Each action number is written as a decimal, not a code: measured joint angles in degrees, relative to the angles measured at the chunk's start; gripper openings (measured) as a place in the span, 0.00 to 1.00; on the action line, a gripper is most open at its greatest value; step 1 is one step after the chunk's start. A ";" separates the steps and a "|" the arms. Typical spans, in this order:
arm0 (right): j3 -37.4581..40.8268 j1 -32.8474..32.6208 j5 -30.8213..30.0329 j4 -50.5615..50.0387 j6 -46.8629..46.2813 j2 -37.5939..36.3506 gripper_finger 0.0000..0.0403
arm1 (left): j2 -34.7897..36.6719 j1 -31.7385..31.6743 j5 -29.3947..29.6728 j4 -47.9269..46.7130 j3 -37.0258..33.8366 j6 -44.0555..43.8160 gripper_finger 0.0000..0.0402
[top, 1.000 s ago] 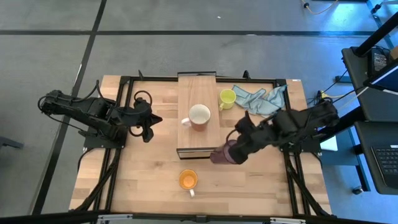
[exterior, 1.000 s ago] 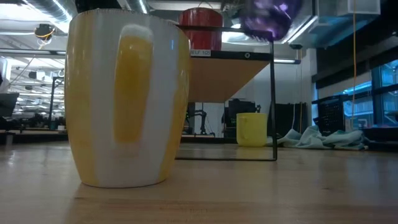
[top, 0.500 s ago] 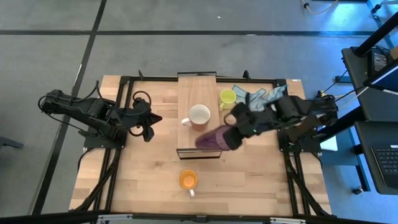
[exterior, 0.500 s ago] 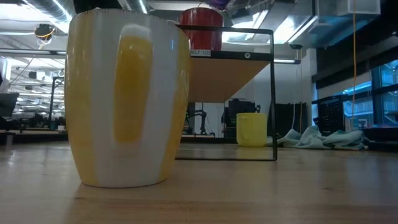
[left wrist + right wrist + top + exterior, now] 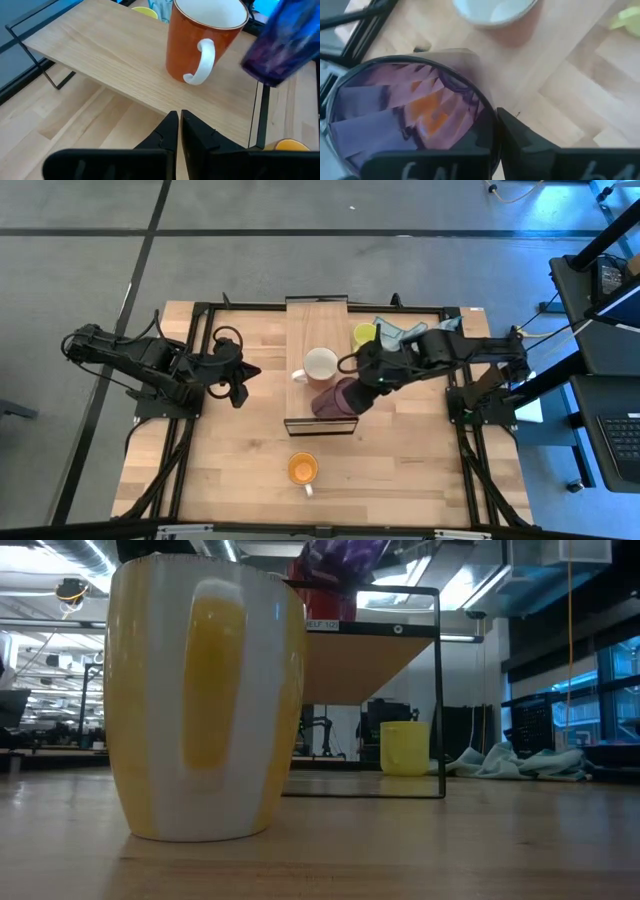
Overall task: Stack small to large cups/mugs on shelf
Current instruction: Put the purple cup on the shelf
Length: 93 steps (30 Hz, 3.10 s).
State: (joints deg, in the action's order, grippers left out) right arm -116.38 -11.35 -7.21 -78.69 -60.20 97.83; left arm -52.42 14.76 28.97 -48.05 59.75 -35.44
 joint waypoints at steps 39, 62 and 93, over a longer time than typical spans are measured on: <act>0.00 2.30 2.86 6.03 -0.16 3.53 0.14 | 0.02 0.01 -0.06 -0.04 0.00 1.64 0.03; 0.00 3.78 5.43 5.54 0.54 3.98 0.14 | 0.02 0.02 -0.07 -0.02 0.00 3.04 0.03; 0.02 5.90 9.43 8.54 2.80 4.49 0.25 | 0.00 0.02 -0.04 0.35 0.00 2.60 0.03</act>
State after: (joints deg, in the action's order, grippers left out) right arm -116.36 -5.45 2.22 -70.15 -57.40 102.32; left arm -52.42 14.78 28.93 -47.71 59.75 -32.84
